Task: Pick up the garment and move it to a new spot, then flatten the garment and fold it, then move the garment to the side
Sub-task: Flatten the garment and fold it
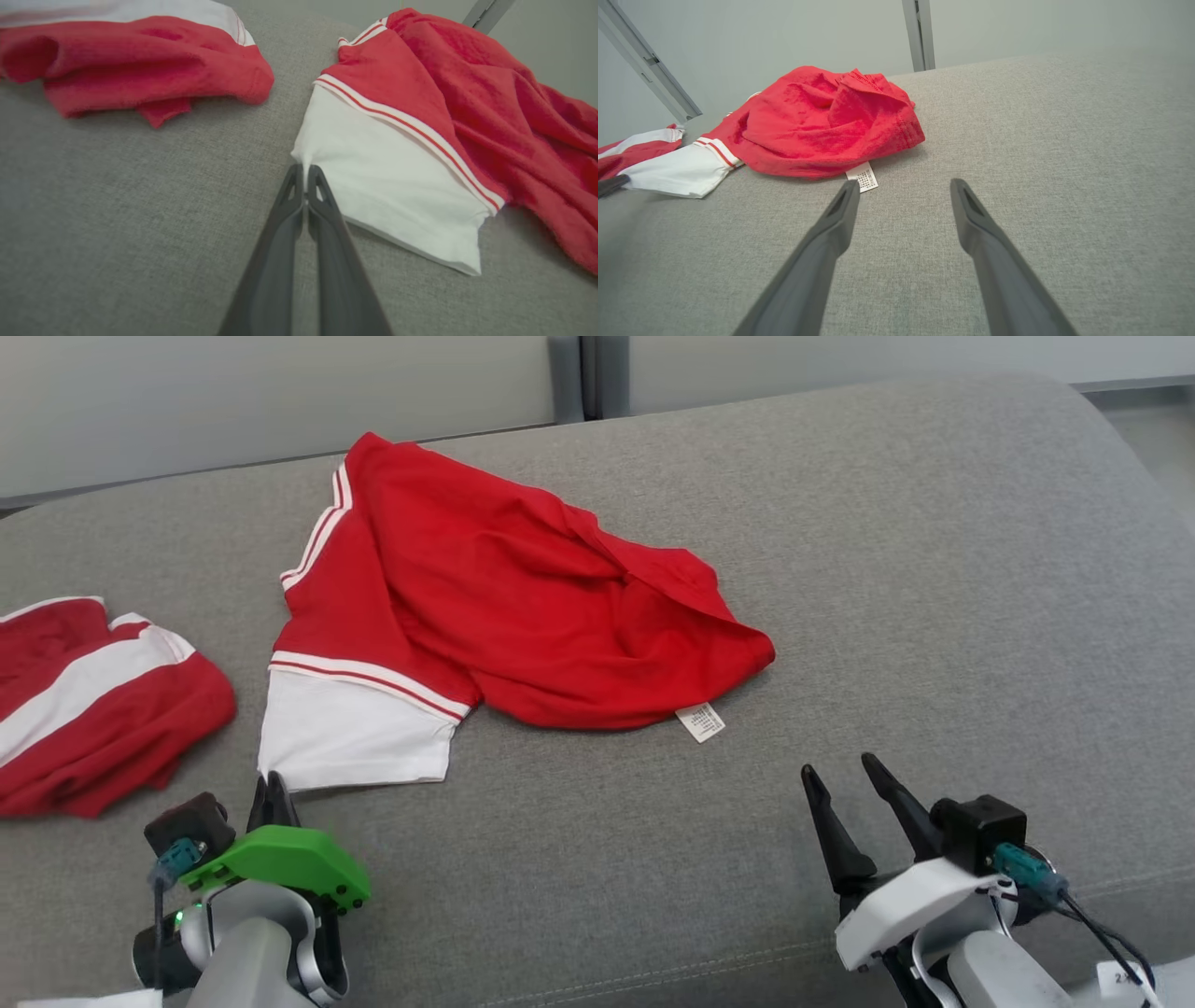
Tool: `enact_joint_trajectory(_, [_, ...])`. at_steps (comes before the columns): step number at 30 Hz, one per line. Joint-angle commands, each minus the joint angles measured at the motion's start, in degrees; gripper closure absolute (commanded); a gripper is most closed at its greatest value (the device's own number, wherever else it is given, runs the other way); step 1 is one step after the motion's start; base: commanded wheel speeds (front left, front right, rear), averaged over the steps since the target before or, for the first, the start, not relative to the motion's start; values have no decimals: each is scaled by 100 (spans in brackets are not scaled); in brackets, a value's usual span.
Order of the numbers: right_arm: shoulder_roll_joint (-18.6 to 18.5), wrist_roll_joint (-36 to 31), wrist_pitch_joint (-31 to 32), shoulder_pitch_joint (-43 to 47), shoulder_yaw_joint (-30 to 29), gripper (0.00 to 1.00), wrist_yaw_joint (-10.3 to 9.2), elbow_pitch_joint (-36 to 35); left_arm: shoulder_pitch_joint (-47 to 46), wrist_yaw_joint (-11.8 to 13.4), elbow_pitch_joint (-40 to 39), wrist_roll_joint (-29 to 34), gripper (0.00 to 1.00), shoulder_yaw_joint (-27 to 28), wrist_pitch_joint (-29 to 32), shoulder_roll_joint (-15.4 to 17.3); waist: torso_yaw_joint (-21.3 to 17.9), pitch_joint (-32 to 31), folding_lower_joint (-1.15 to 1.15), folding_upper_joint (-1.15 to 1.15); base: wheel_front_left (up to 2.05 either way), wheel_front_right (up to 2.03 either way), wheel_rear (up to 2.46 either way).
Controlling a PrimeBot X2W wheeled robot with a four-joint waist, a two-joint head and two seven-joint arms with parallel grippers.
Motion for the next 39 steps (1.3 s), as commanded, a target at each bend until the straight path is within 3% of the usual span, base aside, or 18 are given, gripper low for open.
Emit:
enact_joint_trajectory(1, [11, 111, -20, -194, 13, 0, -6, 211, 191, 50, -268, 160, 100, 101, -24, 15, 208, 17, 0, 0, 0, 0, 0])
enact_joint_trajectory(6, [-131, 402, -20, -767, 262, 0, -6, 1102, 743, 66, -1097, 527, 100, 369, -19, -81, 496, 43, 0, 0, 0, 0, 0])
enact_joint_trajectory(13, [-390, 776, -20, -1479, 407, 0, -6, 1972, 963, 151, -1499, 853, 100, 509, -20, -136, 795, 168, 0, 0, 0, 0, 0])
enact_joint_trajectory(29, [-675, 1783, -20, -2520, 1608, 0, -6, 2786, 731, 67, -1662, 1079, 100, 642, -20, -175, 1130, 566, 0, 0, 0, 0, 0])
enact_joint_trajectory(32, [-729, 1978, -20, -2590, 1854, 100, -6, 2828, 711, 40, -1653, 1107, 100, 647, -20, -182, 1150, 572, 0, 0, 0, 0, 0])
enact_joint_trajectory(36, [-844, 2204, -20, -2511, 2054, 100, -6, 2719, 703, -72, -1733, 1039, 100, 686, -21, -188, 1150, 495, 0, 0, 0, 0, 0])
enact_joint_trajectory(39, [-1016, 2405, -21, -2277, 1771, 100, -6, 2213, 766, -314, -2039, 810, 100, 827, -20, -197, 1097, 343, 0, 0, 0, 0, 0])
